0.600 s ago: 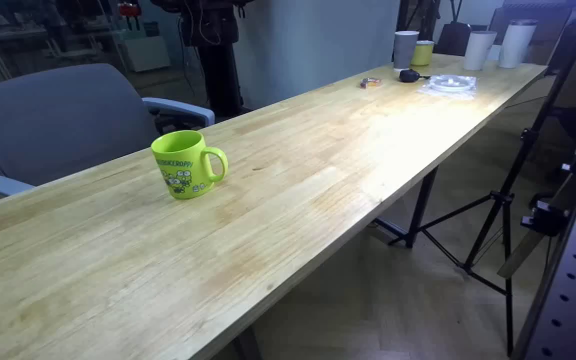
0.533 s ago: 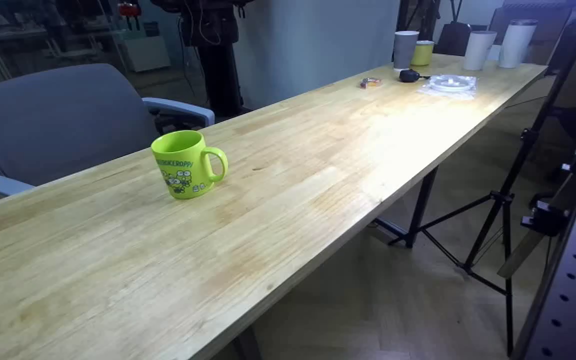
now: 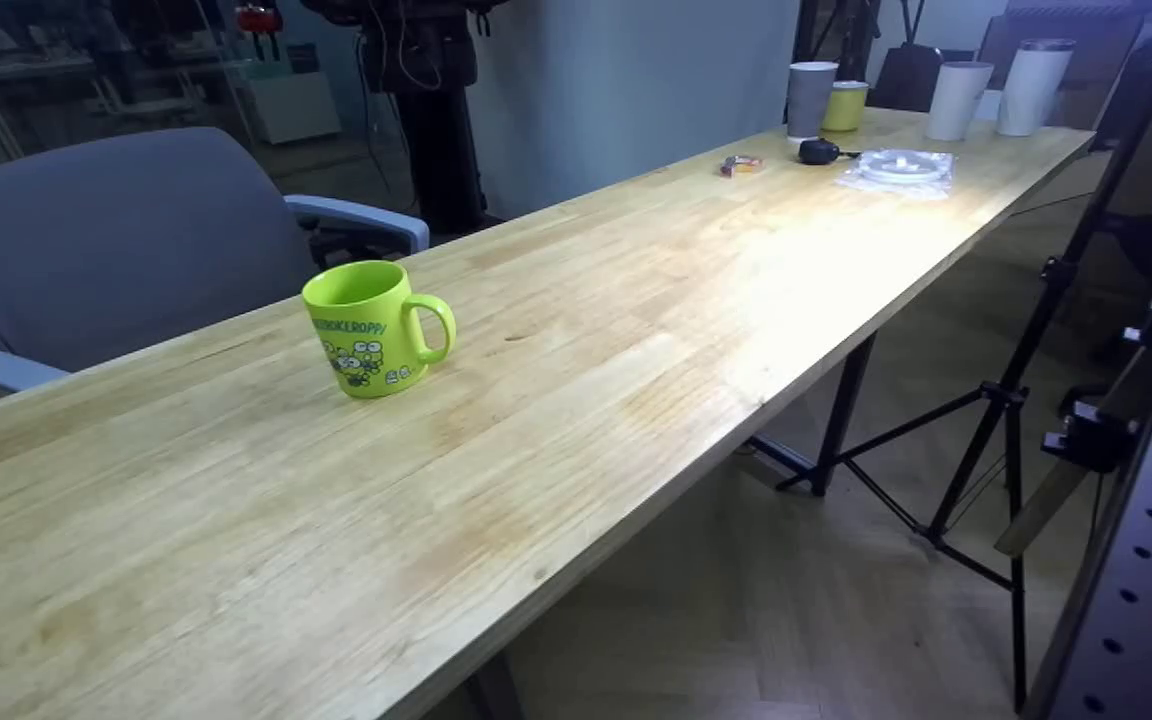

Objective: Move the yellow mug forwards

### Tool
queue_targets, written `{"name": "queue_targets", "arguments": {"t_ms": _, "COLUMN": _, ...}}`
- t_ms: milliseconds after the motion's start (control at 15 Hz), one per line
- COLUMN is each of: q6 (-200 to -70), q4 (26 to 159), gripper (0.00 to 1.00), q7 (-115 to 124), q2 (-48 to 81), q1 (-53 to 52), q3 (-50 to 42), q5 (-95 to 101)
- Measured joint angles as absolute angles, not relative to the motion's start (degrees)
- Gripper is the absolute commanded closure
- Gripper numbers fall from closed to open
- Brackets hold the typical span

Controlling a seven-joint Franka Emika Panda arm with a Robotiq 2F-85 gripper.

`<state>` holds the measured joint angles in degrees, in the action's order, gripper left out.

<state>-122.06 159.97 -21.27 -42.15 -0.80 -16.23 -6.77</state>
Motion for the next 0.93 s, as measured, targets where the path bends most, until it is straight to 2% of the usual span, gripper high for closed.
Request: {"name": "queue_targets", "arguments": {"t_ms": 933, "q6": -124.4, "q4": 159.9, "gripper": 0.0, "q7": -22.2, "q2": -40.8, "q1": -0.7, "q3": -16.2, "q5": -6.8}}
